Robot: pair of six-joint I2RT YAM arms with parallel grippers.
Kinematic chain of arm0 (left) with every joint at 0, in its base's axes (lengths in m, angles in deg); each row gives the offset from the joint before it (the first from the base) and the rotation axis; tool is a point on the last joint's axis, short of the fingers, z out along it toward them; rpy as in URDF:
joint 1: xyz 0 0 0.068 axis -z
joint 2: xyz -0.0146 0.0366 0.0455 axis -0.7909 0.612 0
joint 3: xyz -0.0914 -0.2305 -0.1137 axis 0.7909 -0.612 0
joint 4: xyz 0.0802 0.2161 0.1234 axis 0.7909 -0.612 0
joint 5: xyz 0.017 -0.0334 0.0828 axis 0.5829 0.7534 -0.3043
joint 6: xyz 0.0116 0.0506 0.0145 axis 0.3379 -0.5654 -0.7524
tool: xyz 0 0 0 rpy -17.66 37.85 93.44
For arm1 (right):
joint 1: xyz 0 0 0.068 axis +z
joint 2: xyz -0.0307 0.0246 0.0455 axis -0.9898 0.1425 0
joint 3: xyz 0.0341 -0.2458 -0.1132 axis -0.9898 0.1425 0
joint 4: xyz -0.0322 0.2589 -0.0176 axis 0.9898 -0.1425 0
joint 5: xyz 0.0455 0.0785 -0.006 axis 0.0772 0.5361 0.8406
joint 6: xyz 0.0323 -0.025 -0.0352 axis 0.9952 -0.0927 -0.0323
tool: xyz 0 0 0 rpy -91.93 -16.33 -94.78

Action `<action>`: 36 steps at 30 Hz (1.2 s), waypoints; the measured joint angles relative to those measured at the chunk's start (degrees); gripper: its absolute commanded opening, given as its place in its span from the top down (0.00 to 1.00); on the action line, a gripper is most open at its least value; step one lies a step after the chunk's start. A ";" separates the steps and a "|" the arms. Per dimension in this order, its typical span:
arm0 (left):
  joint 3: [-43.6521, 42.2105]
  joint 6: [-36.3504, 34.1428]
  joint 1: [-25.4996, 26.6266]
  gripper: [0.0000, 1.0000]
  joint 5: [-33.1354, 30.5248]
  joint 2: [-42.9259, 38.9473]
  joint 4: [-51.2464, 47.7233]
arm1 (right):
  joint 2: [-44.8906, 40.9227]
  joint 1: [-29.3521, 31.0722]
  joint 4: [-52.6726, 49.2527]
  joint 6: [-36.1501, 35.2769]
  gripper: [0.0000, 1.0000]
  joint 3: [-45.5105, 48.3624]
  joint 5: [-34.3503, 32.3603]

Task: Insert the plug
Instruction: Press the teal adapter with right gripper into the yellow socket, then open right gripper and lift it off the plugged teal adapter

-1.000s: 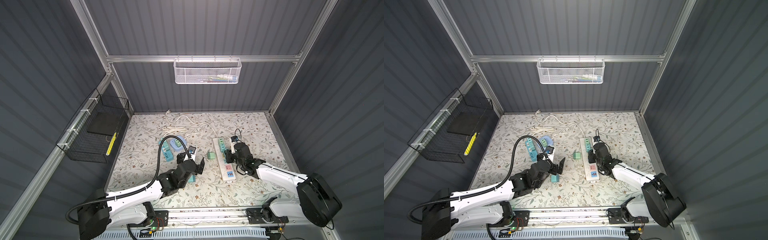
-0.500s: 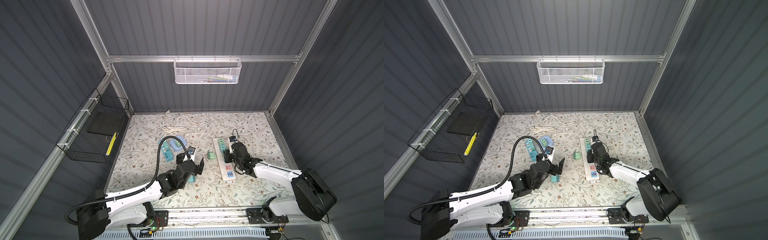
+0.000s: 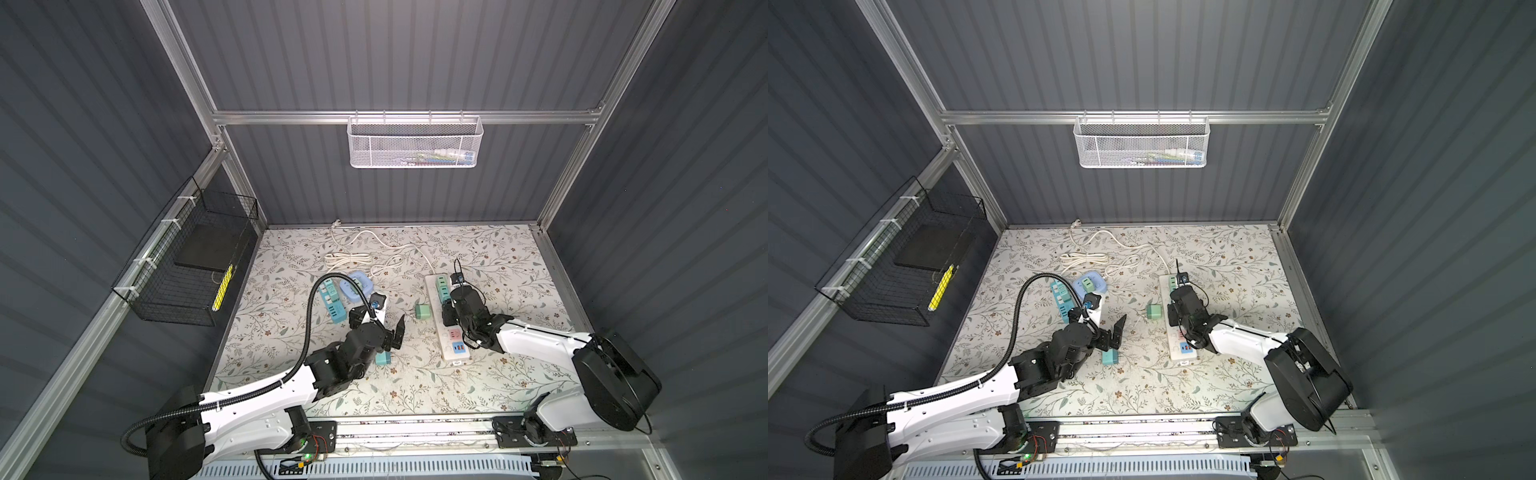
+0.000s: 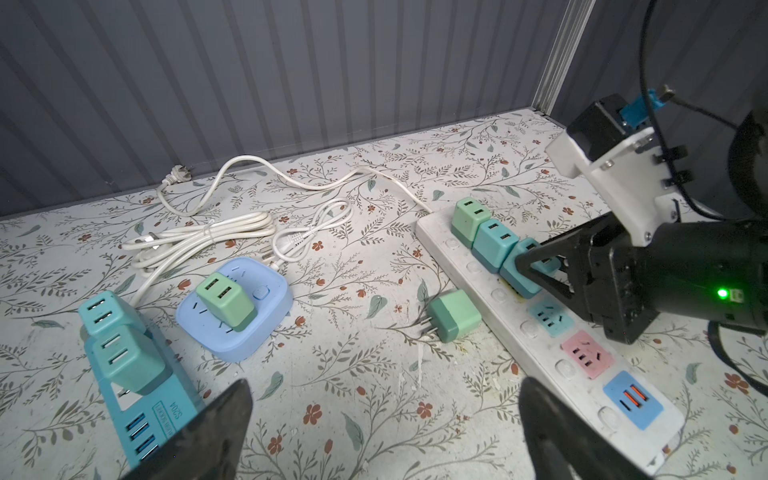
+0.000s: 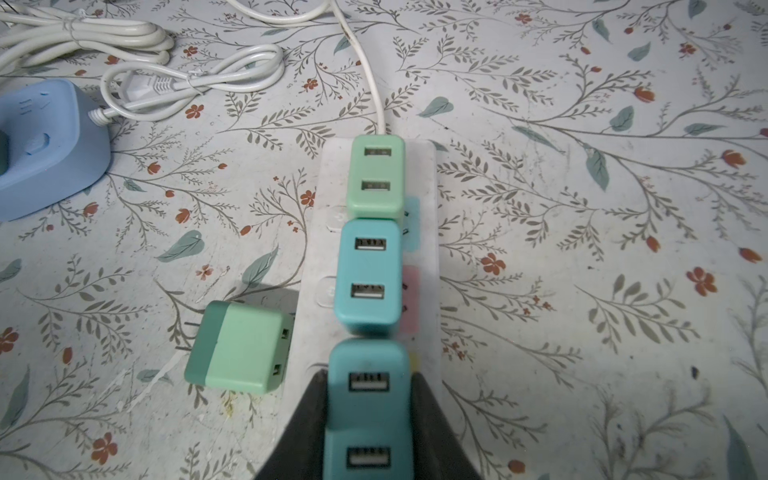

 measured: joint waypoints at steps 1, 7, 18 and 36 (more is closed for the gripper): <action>-0.17 0.00 0.00 0.00 -0.13 -0.17 -0.07 | 0.63 0.44 -0.07 0.02 0.79 -0.22 -0.87; -1.31 0.02 0.00 0.00 -0.59 -1.07 -0.76 | 3.76 1.68 0.00 1.62 0.79 -1.68 -4.07; -1.88 0.22 -0.26 0.00 -0.59 -2.14 -1.70 | 4.90 2.58 0.94 3.50 0.68 -2.29 -5.95; -1.86 0.87 -0.28 0.00 0.59 -1.99 -3.06 | -1.73 -4.96 -10.69 4.24 0.35 -13.20 3.39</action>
